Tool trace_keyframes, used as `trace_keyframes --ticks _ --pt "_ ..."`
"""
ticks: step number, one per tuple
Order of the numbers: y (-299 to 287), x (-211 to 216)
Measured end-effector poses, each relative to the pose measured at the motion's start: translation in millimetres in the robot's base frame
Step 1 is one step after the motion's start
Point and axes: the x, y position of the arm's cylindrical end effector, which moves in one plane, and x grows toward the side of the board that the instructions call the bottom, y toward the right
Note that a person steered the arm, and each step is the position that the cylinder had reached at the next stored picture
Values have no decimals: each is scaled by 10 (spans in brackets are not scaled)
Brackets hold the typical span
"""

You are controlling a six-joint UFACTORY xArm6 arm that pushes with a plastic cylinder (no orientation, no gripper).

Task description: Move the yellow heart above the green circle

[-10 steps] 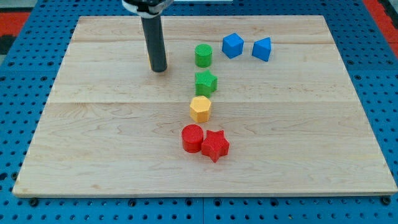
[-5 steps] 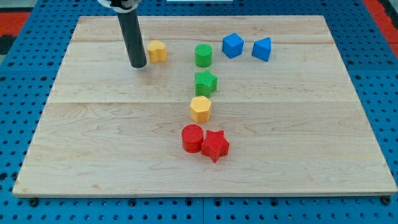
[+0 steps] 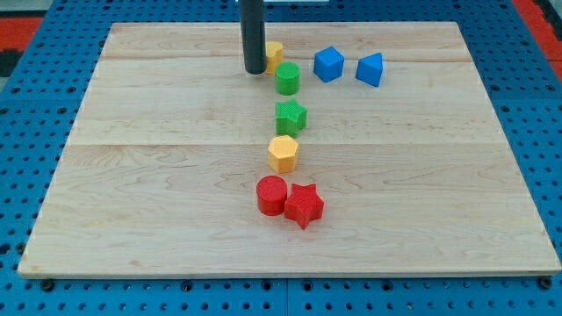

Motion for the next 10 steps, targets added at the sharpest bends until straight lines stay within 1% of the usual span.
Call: trace_keyframes --ticks 4,6,10 --pt "79 -186" --pt "193 -210" --pt "138 -210"
